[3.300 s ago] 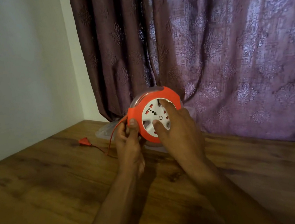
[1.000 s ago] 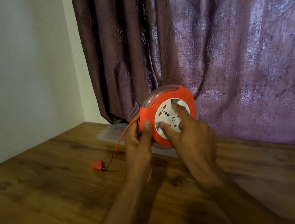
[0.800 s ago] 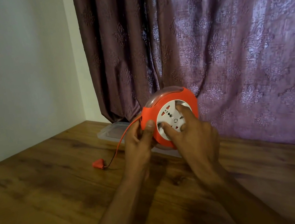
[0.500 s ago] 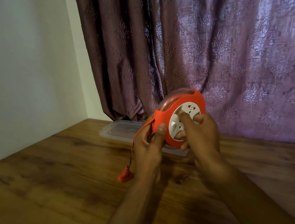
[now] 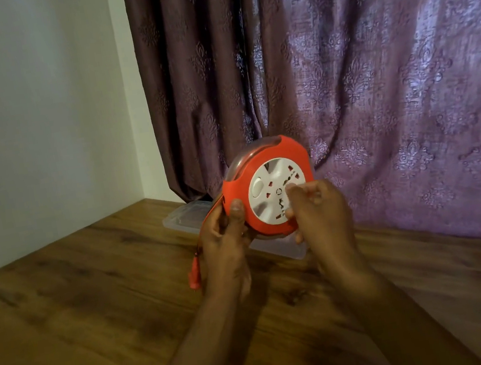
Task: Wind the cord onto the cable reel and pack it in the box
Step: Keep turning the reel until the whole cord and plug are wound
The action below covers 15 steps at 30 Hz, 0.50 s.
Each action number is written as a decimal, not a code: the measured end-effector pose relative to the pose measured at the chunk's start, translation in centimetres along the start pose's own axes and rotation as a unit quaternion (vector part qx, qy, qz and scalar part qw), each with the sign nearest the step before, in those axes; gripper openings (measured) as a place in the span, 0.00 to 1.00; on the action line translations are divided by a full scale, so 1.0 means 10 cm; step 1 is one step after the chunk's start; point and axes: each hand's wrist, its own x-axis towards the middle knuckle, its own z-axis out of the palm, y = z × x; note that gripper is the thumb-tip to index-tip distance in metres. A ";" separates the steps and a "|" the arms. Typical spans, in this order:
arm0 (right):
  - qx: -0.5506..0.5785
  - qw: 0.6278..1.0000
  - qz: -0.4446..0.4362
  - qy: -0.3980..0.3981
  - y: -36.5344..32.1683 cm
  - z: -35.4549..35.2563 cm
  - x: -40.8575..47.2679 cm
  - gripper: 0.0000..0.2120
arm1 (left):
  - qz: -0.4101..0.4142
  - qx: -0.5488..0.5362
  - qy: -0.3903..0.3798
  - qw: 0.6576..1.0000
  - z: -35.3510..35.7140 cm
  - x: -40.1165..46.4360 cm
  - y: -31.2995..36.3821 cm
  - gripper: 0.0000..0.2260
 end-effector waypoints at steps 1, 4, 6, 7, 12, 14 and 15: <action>-0.082 0.994 -0.064 0.014 0.01 0.00 -0.02 0.12 | -0.002 -0.003 0.004 1.000 0.00 0.00 0.00 0.15; -0.254 0.949 -0.187 -0.012 0.00 0.01 -0.11 0.24 | -0.007 -0.004 0.002 1.000 0.00 -0.02 0.00 0.13; -0.323 0.922 -0.211 -0.023 0.04 0.02 -0.13 0.28 | -0.011 -0.003 -0.007 1.000 0.02 -0.04 -0.01 0.13; -0.347 0.911 -0.220 -0.022 0.07 0.02 -0.12 0.29 | -0.014 -0.008 -0.010 1.000 0.02 -0.05 -0.02 0.14; -0.328 0.914 -0.239 0.011 0.14 -0.02 -0.05 0.29 | -0.014 -0.014 -0.028 0.999 0.04 -0.05 -0.03 0.13; -0.304 0.926 -0.223 0.031 0.15 -0.01 -0.03 0.29 | -0.012 -0.011 -0.031 0.999 0.04 -0.05 -0.03 0.14; -0.289 0.934 -0.207 0.040 0.16 0.00 -0.03 0.29 | -0.011 -0.008 -0.031 0.999 0.04 -0.05 -0.04 0.15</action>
